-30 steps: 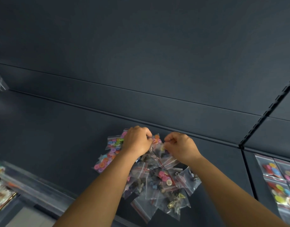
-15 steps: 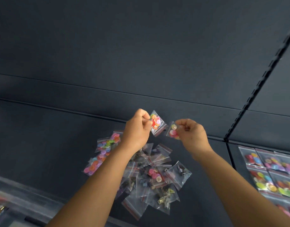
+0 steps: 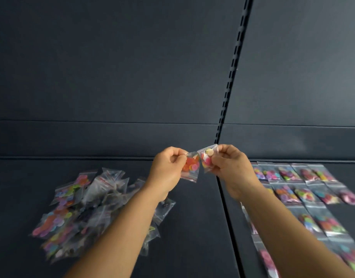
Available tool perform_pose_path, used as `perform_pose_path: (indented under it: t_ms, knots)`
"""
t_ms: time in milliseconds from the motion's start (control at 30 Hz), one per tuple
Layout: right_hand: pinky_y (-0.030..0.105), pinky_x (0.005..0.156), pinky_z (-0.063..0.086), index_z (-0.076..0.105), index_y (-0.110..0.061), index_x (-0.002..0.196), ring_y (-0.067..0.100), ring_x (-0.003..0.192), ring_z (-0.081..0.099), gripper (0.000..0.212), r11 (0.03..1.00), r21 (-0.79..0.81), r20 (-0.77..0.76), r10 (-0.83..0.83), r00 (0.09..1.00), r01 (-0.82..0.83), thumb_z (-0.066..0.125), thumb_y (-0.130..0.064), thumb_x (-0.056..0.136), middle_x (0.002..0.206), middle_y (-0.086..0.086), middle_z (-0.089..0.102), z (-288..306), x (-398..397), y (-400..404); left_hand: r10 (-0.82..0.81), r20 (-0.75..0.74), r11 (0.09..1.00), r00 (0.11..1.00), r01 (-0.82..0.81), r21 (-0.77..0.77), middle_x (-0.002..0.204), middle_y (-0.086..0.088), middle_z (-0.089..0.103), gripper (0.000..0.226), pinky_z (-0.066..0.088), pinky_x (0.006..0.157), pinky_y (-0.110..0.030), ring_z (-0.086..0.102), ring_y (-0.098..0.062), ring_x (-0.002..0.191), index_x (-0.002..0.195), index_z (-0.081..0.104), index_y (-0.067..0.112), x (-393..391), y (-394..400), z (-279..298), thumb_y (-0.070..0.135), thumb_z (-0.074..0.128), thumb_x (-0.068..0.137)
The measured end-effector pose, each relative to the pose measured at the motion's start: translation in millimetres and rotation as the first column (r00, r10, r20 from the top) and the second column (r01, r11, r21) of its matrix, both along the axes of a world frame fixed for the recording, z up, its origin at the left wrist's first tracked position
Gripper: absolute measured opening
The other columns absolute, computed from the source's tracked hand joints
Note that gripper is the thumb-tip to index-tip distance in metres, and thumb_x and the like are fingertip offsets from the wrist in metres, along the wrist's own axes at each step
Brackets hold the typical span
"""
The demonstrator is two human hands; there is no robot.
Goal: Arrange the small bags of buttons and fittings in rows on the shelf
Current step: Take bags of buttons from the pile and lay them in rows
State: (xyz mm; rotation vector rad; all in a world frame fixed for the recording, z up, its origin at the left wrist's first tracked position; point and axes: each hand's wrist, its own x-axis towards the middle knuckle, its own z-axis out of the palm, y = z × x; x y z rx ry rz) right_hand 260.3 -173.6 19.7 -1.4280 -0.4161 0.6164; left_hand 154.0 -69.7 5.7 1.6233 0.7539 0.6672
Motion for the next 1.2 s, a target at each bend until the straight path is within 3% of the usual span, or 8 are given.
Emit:
perform_pose_path:
  t_ms: [100, 233, 367, 467, 667, 867, 1067, 1200]
  knots:
    - [0.025, 0.065, 0.054, 0.059, -0.005, 0.094, 0.007, 0.06, 0.064, 0.015, 0.999, -0.001, -0.034, 0.036, 0.999, -0.036, 0.051, 0.007, 0.09, 0.073, 0.002, 0.064, 0, 17, -28, -0.048, 0.017, 0.999, 0.999, 0.049, -0.004, 0.074, 0.002, 0.07, 0.016, 0.057, 0.069, -0.036, 0.067, -0.01, 0.065, 0.085, 0.06, 0.015, 21, -28, 0, 0.008, 0.05, 0.095]
    - [0.034, 0.074, 0.052, 0.062, -0.003, 0.084, 0.017, 0.067, 0.058, 0.008, 0.984, -0.111, 0.042, 0.142, 0.989, -0.137, 0.057, -0.005, 0.089, 0.071, 0.007, 0.062, 0, 45, -72, -0.087, -0.033, 0.988, 0.996, 0.09, 0.129, 0.081, -0.001, 0.072, 0.018, 0.056, 0.071, -0.036, 0.068, -0.015, 0.072, 0.083, 0.064, 0.023, 54, -70, 2, 0.011, 0.054, 0.093]
    - [0.025, 0.056, 0.043, 0.068, -0.004, 0.081, 0.012, 0.057, 0.049, 0.015, 0.966, -0.207, 0.138, 0.185, 0.973, -0.154, 0.063, -0.016, 0.089, 0.062, 0.0, 0.062, 3, 80, -124, -0.129, -0.052, 0.977, 0.99, 0.136, 0.162, 0.077, -0.002, 0.071, 0.01, 0.054, 0.058, -0.034, 0.067, -0.02, 0.065, 0.087, 0.067, 0.02, 94, -121, 7, 0.015, 0.06, 0.091]
    - [0.027, 0.053, 0.04, 0.067, -0.014, 0.064, 0.014, 0.055, 0.045, 0.024, 0.979, -0.187, 0.174, 0.116, 0.978, -0.083, 0.063, -0.011, 0.087, 0.055, 0.0, 0.057, 2, 112, -160, -0.083, -0.007, 0.994, 0.996, 0.084, 0.069, 0.077, 0.004, 0.067, 0.005, 0.046, 0.055, -0.017, 0.058, -0.003, 0.06, 0.092, 0.066, 0.018, 125, -162, 9, 0.02, 0.062, 0.09]
    - [0.027, 0.057, 0.045, 0.062, -0.012, 0.066, 0.014, 0.056, 0.051, 0.022, 1.0, -0.019, 0.015, -0.008, 1.0, 0.008, 0.061, -0.007, 0.088, 0.056, -0.002, 0.058, -3, 164, -220, -0.175, 0.026, 0.972, 0.984, 0.177, -0.154, 0.089, 0.001, 0.073, 0.014, 0.056, 0.077, -0.031, 0.069, -0.015, 0.08, 0.1, 0.067, 0.017, 169, -241, -2, 0.023, 0.067, 0.087]
    - [0.023, 0.058, 0.043, 0.059, -0.01, 0.067, 0.009, 0.049, 0.048, 0.018, 0.993, -0.109, 0.016, 0.048, 0.999, -0.045, 0.061, -0.005, 0.085, 0.055, -0.001, 0.053, -11, 190, -261, 0.082, 0.128, 0.932, 0.988, -0.03, -0.361, 0.089, -0.005, 0.074, 0.008, 0.056, 0.081, -0.031, 0.069, -0.018, 0.085, 0.091, 0.07, 0.016, 202, -277, -7, 0.021, 0.063, 0.09]
    - [0.025, 0.069, 0.047, 0.07, -0.012, 0.075, 0.012, 0.057, 0.048, 0.02, 0.993, -0.115, -0.056, 0.0, 0.998, -0.007, 0.057, -0.016, 0.09, 0.054, -0.005, 0.057, -20, 203, -278, 0.086, 0.089, 0.96, 0.992, -0.059, -0.273, 0.083, -0.004, 0.071, 0.006, 0.056, 0.074, -0.027, 0.066, -0.014, 0.077, 0.091, 0.069, 0.018, 207, -281, -8, 0.019, 0.063, 0.089]
    - [0.027, 0.068, 0.046, 0.072, -0.021, 0.081, 0.017, 0.068, 0.06, 0.025, 0.961, -0.265, 0.112, -0.05, 0.992, 0.079, 0.049, -0.021, 0.092, 0.071, 0.006, 0.069, -23, 213, -290, 0.047, -0.073, 0.996, 0.996, -0.052, -0.067, 0.072, 0.0, 0.066, 0.013, 0.057, 0.067, -0.025, 0.062, -0.01, 0.066, 0.096, 0.068, 0.018, 202, -279, -12, 0.025, 0.057, 0.092]
